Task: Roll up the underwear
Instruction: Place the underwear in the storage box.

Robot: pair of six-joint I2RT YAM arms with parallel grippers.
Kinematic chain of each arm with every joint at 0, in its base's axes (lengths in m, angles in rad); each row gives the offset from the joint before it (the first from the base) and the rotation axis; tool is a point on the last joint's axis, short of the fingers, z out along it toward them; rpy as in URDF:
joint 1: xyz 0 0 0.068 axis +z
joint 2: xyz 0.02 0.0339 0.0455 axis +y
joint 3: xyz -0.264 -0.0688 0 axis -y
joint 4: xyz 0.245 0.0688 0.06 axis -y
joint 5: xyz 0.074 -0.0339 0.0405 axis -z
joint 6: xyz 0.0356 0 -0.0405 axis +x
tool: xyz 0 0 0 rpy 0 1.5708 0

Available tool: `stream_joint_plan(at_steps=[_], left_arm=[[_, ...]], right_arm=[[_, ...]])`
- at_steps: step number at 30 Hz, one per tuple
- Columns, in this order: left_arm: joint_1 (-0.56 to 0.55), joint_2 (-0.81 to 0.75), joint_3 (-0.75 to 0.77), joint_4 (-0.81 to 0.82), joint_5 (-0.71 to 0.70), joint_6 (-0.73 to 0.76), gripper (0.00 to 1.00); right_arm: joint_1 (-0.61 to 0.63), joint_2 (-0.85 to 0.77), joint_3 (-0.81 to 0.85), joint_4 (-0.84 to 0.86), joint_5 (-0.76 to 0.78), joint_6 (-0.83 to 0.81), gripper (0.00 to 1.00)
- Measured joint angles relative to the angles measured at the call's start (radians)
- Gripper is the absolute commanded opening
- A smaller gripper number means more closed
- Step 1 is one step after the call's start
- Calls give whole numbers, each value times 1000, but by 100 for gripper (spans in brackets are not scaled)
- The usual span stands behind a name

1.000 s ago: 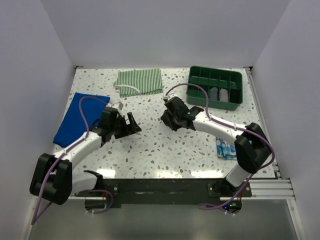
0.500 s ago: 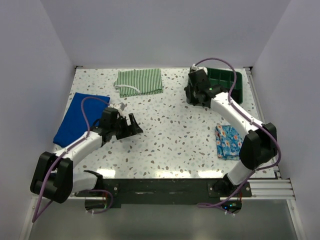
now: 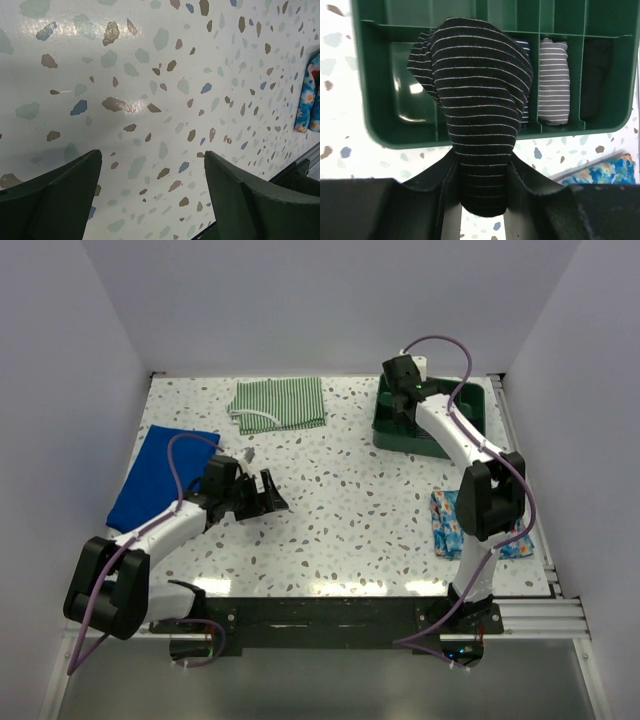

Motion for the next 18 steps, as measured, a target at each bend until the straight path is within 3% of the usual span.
stream_joint_plan(at_steps=[18], left_arm=[[0,28,0,6,20,16,88]], right_arm=[[-62,185,121,-13,16,-42,0]])
